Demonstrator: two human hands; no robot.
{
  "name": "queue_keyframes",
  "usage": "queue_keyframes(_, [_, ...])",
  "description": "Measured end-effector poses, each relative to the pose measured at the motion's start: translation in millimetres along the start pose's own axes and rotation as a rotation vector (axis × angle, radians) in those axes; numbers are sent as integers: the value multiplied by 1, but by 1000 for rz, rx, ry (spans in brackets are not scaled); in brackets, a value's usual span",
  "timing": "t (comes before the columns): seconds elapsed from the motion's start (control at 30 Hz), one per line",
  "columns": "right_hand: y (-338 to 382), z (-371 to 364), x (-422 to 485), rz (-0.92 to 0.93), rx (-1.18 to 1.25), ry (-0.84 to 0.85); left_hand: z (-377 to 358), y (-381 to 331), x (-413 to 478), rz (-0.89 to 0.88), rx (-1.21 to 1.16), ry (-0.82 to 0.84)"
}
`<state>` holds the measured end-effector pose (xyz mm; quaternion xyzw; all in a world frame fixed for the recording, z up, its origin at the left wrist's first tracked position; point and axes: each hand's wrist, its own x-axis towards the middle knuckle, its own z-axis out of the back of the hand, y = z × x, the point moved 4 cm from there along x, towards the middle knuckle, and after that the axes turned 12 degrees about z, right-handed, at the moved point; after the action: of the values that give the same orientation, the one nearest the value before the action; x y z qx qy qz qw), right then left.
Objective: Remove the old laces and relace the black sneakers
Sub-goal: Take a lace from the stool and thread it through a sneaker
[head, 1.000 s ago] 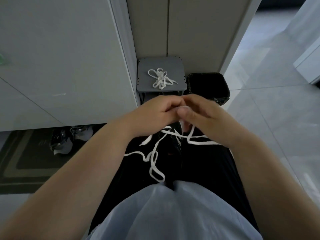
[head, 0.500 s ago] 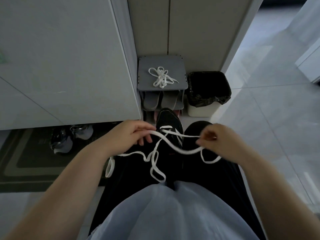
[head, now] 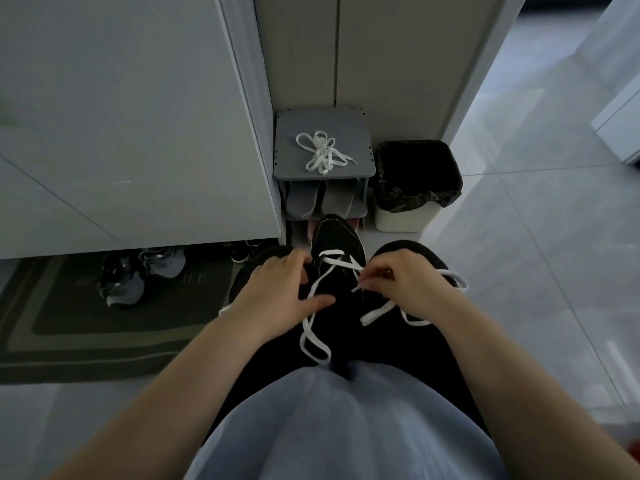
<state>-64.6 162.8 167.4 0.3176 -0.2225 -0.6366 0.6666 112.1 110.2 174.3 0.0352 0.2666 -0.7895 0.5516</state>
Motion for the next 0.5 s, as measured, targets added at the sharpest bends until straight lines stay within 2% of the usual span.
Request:
queue_keyframes(0.07, [-13, -10, 1, -66, -60, 24, -14, 2, -4, 23, 219, -42])
queue_keyframes(0.1, [-17, -13, 2, -83, -69, 2, -20, 1, -6, 16, 239, -49])
queue_keyframes(0.23, [-18, -13, 17, -126, -57, -128, -9, 7, -1, 52, -101, -86])
queue_keyframes(0.3, [-19, -9, 23, -139, -57, -163, 9, 16, 7, 110, -198, -180])
queue_keyframes(0.37, [-22, -8, 27, -128, -59, -159, 22, 26, 17, 162, -205, -259])
queue_keyframes(0.5, [-23, -10, 27, -90, -81, -108, 20, 26, 30, 180, -107, -276])
